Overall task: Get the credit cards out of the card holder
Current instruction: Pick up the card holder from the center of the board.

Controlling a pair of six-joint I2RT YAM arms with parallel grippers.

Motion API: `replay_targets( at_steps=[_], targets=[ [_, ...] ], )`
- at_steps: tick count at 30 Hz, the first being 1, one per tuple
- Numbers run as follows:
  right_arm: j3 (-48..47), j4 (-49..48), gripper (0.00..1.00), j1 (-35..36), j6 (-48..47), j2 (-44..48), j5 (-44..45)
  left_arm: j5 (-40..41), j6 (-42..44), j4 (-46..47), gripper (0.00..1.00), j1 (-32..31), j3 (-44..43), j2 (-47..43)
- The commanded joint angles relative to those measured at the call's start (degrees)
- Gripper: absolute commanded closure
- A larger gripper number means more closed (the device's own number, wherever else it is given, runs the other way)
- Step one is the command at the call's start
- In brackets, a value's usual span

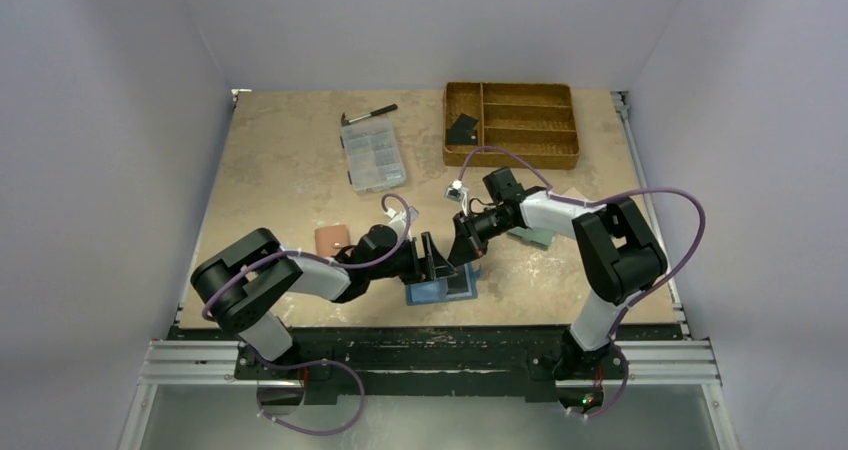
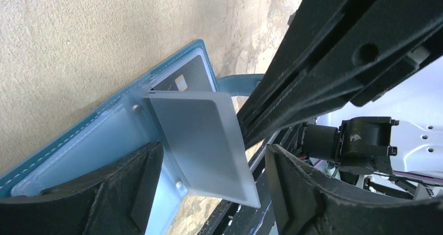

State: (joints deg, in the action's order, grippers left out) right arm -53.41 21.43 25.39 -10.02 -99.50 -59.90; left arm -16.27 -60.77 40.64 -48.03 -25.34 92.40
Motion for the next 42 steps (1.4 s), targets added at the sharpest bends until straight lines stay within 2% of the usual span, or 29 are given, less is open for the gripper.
replay_targets(
  at_steps=[1, 7, 13, 23, 36, 42],
  targets=[
    [-1.57, -1.69, 1.00, 1.81, 1.61, -0.51, -4.06, 0.70, 2.63, -3.10, 0.22, -0.03, -2.37, -1.51],
    [-2.41, -0.67, 1.00, 3.55, 0.89, -2.12, -3.07, 2.73, 3.34, -7.01, 0.22, 0.00, -2.95, -2.50],
    [-3.23, 0.58, 1.00, 3.89, -0.74, -1.62, -0.84, 6.90, 4.77, -12.73, 0.28, 0.00, -2.53, -5.69],
    [-4.89, 3.60, 0.94, 3.90, -4.11, -1.68, 2.25, 8.87, 5.34, -14.79, 0.53, 0.46, -1.45, -7.97],
    [-6.07, 6.32, 0.90, 3.88, -8.19, -0.87, 5.30, 11.61, 7.43, -20.13, 0.62, 1.21, -0.97, -12.18],
    [-6.25, 6.81, 0.90, 3.88, -8.81, -0.65, 5.84, 11.01, 7.58, -18.81, 0.77, 1.36, -0.25, -12.34]
  ],
)
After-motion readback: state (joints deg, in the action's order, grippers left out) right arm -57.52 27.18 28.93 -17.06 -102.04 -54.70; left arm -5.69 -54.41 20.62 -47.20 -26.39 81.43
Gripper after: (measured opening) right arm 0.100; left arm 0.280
